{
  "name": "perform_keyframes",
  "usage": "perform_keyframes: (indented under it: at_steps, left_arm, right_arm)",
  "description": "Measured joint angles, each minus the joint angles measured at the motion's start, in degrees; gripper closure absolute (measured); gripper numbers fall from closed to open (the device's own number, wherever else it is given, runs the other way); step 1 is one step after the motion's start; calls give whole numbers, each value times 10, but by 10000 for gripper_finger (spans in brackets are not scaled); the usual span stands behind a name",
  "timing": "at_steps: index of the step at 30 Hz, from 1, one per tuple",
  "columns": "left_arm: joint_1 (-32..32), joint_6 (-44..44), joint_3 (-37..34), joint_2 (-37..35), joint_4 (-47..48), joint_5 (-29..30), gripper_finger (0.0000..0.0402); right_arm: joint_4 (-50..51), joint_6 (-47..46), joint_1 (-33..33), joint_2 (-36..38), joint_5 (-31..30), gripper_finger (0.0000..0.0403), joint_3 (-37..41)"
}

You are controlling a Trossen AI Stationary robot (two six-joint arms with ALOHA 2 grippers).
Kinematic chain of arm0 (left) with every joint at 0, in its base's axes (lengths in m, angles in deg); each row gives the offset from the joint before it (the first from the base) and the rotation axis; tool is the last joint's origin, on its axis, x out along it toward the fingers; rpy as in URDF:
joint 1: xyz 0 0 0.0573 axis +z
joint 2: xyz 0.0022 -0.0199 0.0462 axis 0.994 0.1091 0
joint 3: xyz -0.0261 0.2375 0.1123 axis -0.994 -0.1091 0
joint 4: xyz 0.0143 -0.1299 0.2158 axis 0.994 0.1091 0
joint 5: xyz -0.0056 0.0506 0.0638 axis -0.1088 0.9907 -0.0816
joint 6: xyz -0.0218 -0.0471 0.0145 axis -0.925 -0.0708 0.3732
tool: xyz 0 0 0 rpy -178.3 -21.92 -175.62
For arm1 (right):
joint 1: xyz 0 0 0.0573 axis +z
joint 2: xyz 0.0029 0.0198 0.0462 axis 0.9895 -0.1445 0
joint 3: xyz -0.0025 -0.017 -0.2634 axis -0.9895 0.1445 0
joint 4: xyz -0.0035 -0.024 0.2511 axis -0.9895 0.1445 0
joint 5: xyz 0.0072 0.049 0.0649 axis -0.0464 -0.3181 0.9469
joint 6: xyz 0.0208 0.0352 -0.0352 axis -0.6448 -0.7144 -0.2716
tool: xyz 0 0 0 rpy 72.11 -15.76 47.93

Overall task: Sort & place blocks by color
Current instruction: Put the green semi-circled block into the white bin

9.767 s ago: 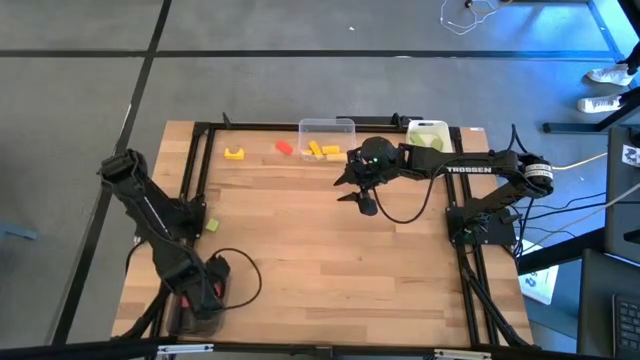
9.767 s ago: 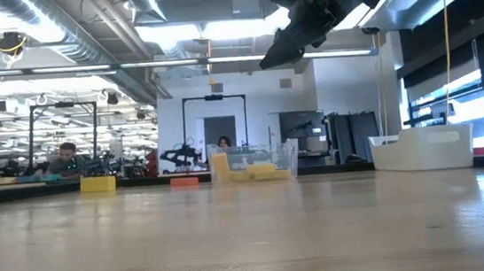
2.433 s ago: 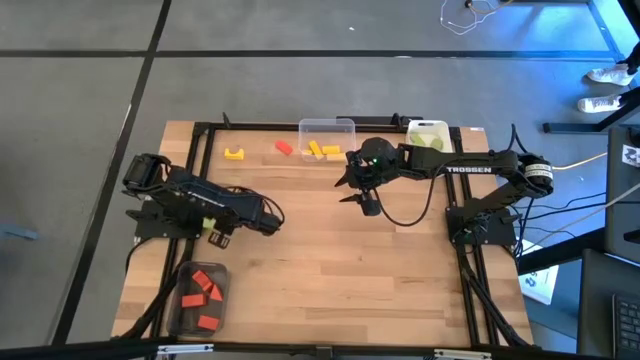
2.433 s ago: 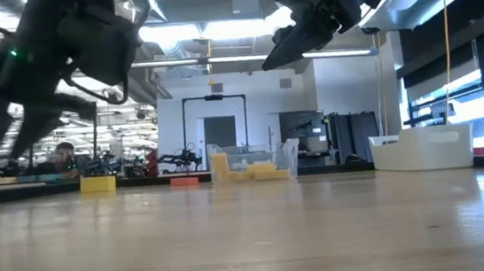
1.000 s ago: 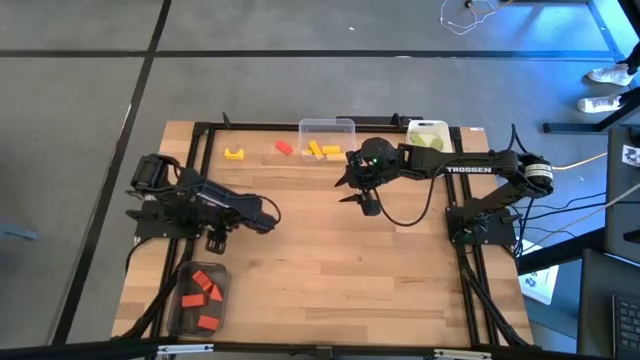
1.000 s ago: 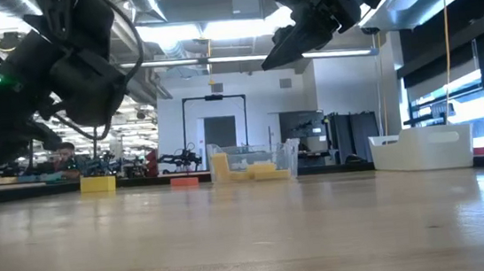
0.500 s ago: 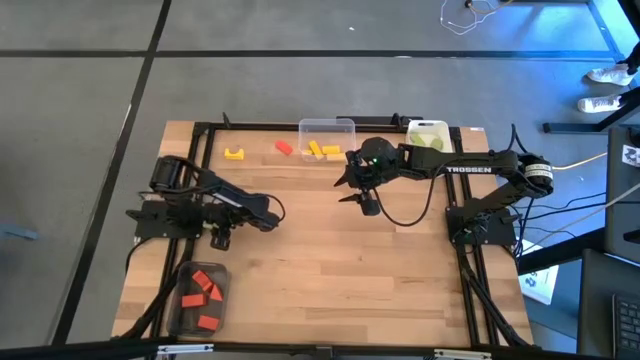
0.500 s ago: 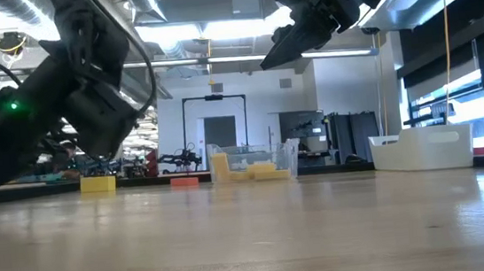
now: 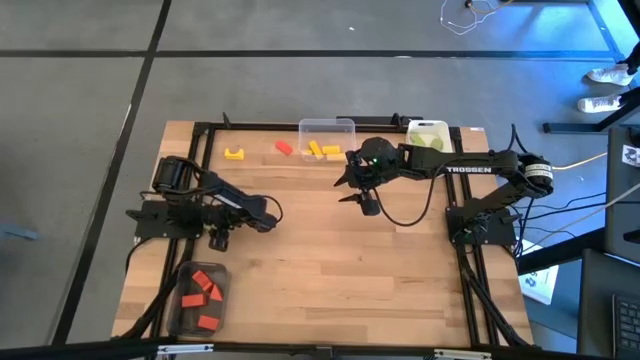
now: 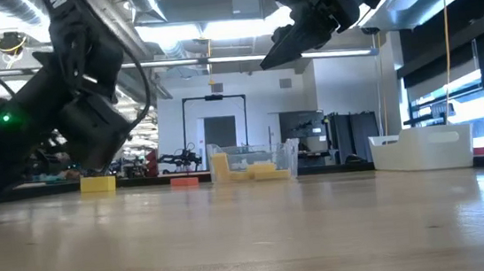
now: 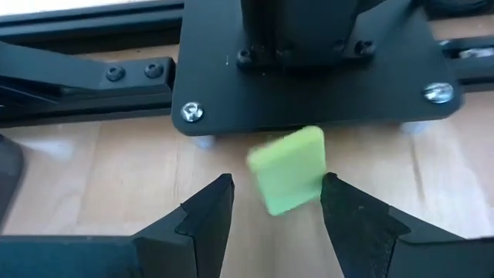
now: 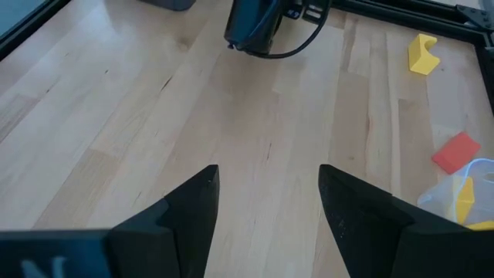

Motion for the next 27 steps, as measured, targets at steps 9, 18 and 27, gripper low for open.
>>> perform_keyframes:
  at_steps: [9, 18, 27]
  left_arm:
    - [0, -1, -18, 0, -34, -3, 215]
    - [0, 0, -19, 0, -42, -13, 237]
    - [0, 2, -15, 0, -51, -15, 320]
  right_arm:
    - [-2, 0, 0, 0, 0, 180, 0]
    - [-2, 0, 0, 0, 0, 180, 0]
    - [-2, 0, 0, 0, 0, 180, 0]
